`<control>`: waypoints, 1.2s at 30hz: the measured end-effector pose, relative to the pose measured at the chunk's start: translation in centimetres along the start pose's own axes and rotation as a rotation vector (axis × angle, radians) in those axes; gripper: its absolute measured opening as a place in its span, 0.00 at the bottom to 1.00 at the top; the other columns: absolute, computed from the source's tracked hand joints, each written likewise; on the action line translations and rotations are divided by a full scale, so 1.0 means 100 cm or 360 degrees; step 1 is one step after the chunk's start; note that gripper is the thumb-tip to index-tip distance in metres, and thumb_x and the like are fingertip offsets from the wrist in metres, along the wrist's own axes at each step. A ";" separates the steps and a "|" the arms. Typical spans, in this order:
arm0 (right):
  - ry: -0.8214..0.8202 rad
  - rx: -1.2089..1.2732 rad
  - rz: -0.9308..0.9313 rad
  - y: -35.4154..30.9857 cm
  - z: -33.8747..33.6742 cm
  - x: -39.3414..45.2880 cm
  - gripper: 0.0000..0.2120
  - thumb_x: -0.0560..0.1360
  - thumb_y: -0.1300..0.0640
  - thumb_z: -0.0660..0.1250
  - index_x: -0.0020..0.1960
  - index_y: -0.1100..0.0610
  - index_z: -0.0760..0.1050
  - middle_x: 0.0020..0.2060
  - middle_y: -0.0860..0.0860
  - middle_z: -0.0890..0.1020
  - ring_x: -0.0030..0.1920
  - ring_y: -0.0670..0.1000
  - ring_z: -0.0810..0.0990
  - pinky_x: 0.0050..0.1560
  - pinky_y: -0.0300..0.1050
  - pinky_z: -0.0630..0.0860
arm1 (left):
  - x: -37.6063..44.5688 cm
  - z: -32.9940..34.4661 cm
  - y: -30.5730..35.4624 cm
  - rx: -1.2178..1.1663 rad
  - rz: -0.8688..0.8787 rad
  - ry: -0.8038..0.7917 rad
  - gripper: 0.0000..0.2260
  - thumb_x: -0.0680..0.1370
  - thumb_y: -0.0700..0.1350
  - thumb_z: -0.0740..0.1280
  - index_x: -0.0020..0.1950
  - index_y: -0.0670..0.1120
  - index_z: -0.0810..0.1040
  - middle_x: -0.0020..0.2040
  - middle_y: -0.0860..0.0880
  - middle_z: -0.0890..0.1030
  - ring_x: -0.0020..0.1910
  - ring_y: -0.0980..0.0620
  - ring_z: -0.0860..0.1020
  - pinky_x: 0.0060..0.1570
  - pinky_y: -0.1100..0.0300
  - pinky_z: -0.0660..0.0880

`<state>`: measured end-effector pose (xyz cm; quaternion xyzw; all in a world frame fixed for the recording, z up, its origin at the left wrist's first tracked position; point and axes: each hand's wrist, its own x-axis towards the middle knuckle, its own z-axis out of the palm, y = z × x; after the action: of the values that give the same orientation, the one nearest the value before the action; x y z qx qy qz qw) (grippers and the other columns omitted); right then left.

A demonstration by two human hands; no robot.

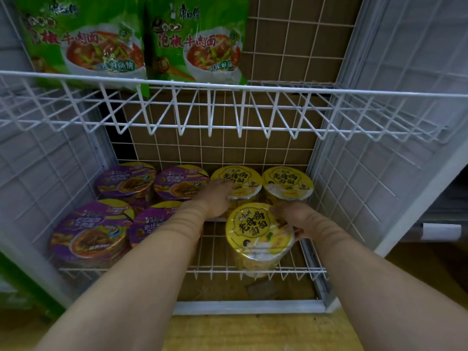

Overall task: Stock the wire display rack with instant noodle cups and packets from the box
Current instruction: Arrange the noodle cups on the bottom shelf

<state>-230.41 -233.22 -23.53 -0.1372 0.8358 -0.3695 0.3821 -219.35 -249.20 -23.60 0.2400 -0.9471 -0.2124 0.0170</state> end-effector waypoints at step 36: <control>-0.0009 -0.1220 -0.0915 -0.094 0.130 -0.023 0.23 0.76 0.44 0.63 0.61 0.60 0.77 0.62 0.58 0.76 0.62 0.57 0.74 0.57 0.43 0.70 | -0.101 -0.074 -0.107 0.0319 -0.0477 0.0148 0.18 0.78 0.41 0.63 0.68 0.46 0.71 0.69 0.44 0.70 0.67 0.44 0.69 0.65 0.60 0.63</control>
<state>-219.77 -245.19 -21.19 -0.4950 0.8389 -0.1248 0.1886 -204.66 -255.95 -20.57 0.3886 -0.9153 -0.1058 0.0048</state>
